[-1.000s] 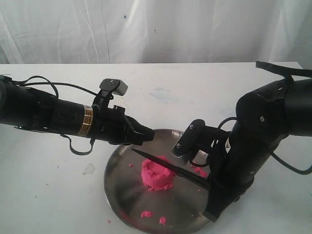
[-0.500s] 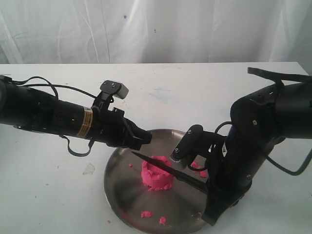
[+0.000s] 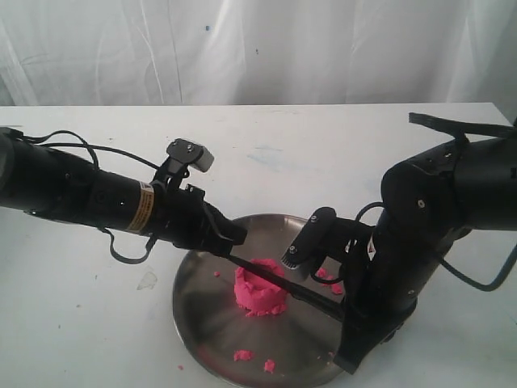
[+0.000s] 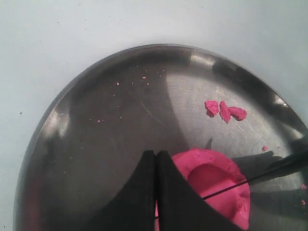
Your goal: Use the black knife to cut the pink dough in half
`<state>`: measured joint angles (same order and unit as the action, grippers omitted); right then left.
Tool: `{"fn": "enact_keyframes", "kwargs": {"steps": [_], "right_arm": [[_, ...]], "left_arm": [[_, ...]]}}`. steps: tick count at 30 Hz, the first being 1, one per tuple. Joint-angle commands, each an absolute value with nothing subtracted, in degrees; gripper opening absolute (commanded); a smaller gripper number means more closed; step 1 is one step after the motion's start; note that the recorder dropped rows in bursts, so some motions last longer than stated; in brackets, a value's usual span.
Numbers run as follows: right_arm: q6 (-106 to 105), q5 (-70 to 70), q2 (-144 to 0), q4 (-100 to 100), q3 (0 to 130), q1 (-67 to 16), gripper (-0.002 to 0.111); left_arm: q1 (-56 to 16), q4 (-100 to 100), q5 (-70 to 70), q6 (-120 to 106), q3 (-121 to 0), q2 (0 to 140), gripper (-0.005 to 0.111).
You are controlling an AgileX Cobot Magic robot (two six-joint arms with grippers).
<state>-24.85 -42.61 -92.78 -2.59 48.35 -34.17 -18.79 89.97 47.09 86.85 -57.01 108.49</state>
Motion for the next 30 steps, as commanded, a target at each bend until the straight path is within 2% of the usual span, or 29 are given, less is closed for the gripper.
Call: {"fn": "enact_keyframes", "kwargs": {"steps": [1, 24, 30], "right_arm": [[-24.78, -42.37, -92.77, -2.73, 48.53, -34.28, 0.0], [-24.78, -42.16, -92.77, -3.18, 48.53, -34.28, 0.0], [-24.78, -42.16, -92.77, -3.41, 48.53, -34.28, 0.0]], "left_arm": [[-19.07, 90.81, 46.73, 86.6, -56.68, 110.23, 0.0], [-18.64, 90.09, 47.0, 86.56, -57.15, 114.24, 0.0], [-14.29, 90.43, 60.64, 86.68, -61.79, 111.32, 0.0]]}}
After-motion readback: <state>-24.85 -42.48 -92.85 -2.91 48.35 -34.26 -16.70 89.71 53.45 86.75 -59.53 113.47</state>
